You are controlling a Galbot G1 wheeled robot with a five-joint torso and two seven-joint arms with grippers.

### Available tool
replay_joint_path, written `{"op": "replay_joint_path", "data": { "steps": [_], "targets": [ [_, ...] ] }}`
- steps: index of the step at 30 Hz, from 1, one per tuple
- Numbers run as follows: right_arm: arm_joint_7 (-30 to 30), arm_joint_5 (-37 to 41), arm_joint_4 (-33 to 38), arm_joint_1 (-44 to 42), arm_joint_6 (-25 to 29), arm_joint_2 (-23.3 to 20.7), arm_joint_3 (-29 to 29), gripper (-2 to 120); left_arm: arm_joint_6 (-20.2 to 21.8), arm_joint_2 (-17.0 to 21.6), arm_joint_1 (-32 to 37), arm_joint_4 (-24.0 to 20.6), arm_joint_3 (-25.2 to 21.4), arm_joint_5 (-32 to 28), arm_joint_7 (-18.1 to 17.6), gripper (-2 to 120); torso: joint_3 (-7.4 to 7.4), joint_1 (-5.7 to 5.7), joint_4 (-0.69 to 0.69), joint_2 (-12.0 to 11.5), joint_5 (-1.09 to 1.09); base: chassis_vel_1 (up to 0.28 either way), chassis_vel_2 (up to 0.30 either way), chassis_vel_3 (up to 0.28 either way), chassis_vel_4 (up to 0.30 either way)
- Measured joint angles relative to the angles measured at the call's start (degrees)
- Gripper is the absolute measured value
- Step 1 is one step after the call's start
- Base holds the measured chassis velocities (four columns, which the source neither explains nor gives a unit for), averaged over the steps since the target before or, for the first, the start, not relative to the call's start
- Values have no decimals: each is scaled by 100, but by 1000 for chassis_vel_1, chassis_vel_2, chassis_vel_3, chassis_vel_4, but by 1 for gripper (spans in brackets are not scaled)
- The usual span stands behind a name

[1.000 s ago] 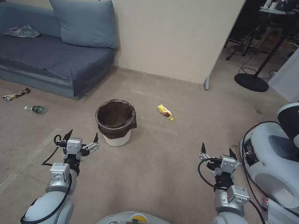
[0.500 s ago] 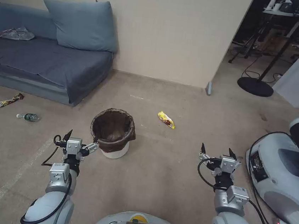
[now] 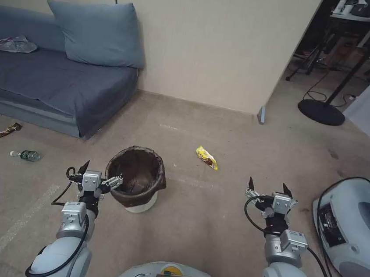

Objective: Pick up the trash bin, then pick up the garbage from the floor and place it into the trash bin.

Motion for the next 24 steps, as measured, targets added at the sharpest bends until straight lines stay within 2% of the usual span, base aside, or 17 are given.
{"op": "replay_joint_path", "data": {
  "steps": [9, 11, 13, 21, 24],
  "targets": [
    [-1, -4, -11, 1, 44, 0, -2, 100, -5, 71, -34, 39, -50, -102, -14, 100, 1, 0, 0, 0, 0, -98, 99, 91, -90],
    [-1, 0, -18, 1, 68, 0, -3, 100, 117, 152, -69, 45, -114, -236, 12, 100, 0, 0, 0, 0, 0, 0, 0, 0, 0],
    [18, 32, -38, 0, 112, 0, 3, 100, 421, 193, -98, 44, -146, -443, 16, 100, 0, 0, 0, 0, 0, 0, 0, 0, 0],
    [83, 166, -69, -9, 138, 0, 7, 100, 973, 295, -306, 116, -220, -647, 115, 100, 0, 0, 0, 0, 0, 0, 0, 0, 0],
    [92, 186, -72, -12, 138, 0, 7, 100, 1778, 440, -584, 190, -222, -1029, -52, 100, 0, 0, -1, 0, -1, 0, 0, 0, 0]
  ]
}}
